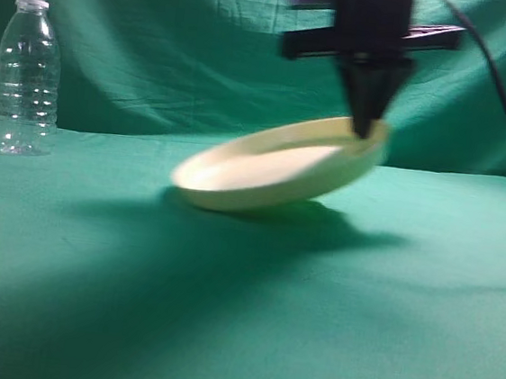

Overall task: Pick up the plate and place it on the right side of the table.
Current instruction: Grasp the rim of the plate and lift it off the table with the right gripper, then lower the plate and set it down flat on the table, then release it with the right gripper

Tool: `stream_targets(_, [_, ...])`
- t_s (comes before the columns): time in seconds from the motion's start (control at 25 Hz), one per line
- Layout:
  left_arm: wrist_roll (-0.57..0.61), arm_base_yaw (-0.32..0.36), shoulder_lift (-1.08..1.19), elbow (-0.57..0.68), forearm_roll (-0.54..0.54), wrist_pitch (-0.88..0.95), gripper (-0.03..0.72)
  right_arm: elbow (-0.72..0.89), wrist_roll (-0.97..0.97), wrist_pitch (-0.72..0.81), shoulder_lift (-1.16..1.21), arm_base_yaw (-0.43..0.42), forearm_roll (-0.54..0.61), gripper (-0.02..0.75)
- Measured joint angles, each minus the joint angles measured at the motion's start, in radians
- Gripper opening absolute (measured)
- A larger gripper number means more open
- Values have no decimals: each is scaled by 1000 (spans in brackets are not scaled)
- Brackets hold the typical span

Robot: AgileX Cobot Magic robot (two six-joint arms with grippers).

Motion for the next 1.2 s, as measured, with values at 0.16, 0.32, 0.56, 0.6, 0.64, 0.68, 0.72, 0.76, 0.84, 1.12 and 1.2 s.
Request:
stream_targets(0.16, [0,0,0,0,0,0,0,130,11,4,-106,-100,-20,0])
stream_targets(0.32, [0,0,0,0,0,0,0,337,15,-78,-260,-240,-30,0])
stream_targets(0.56, [0,0,0,0,0,0,0,576,17,-208,-390,-475,-35,0])
stream_targets(0.6, [0,0,0,0,0,0,0,595,17,-222,-391,-506,-35,0])
stream_targets(0.64, [0,0,0,0,0,0,0,619,17,-247,-391,-528,-35,0])
stream_targets(0.68, [0,0,0,0,0,0,0,636,17,-274,-391,-546,-35,0])
stream_targets(0.72, [0,0,0,0,0,0,0,648,17,-294,-391,-562,-35,0])
stream_targets(0.76, [0,0,0,0,0,0,0,656,17,-313,-387,-573,-33,0])
stream_targets(0.84, [0,0,0,0,0,0,0,659,17,-338,-373,-584,-33,0])
stream_targets(1.12, [0,0,0,0,0,0,0,656,17,-320,-334,-588,-8,217])
stream_targets(1.2, [0,0,0,0,0,0,0,639,17,-264,-351,-588,-2,320])
